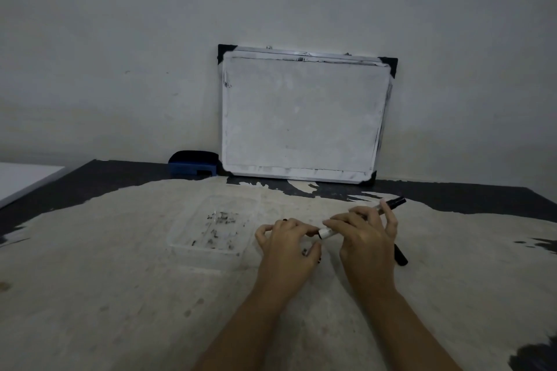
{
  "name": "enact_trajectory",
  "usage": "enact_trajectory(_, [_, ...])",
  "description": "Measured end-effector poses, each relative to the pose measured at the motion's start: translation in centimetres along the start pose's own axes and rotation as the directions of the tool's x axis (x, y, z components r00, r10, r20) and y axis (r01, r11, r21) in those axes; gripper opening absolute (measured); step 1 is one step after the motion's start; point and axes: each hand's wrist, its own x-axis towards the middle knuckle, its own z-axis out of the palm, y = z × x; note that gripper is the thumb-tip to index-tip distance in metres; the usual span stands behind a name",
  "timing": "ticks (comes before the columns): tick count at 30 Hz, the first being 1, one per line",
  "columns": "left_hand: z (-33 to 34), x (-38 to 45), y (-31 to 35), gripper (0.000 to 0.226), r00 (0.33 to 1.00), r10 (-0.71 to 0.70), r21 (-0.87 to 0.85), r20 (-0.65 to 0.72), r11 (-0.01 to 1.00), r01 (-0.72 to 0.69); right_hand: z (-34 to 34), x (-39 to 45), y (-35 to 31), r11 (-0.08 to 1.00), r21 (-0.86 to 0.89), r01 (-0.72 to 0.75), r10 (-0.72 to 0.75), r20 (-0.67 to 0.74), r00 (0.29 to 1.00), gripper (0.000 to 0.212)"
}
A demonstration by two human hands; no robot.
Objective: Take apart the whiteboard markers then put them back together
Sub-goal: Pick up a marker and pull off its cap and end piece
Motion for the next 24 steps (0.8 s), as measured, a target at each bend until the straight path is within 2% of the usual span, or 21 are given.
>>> enact_trajectory(6, [0.09,0.02,-0.08,0.023,1.0,-0.018,0.016,-0.019,1.0,0.018,0.0,0.02,-0.02,1.0,0.004,-0.019,0.019,0.027,0.999,0.03])
enact_trajectory(10, [-0.01,0.02,-0.03,0.021,0.999,-0.028,0.018,-0.029,0.999,0.028,-0.02,-0.01,0.04,1.0,0.008,-0.023,0.023,0.02,1.0,0.023])
enact_trajectory(21, [-0.35,0.03,0.11,0.014,0.997,-0.058,-0.004,-0.06,0.998,0.058,0.04,-0.17,0.28,0.984,0.042,-0.175,0.173,0.05,0.984,0.036])
enact_trajectory(24, [-0.31,-0.02,0.15,0.022,0.998,-0.035,-0.016,-0.045,0.999,0.034,0.0,-0.19,0.4,0.981,0.052,-0.184,0.181,0.059,0.982,0.037])
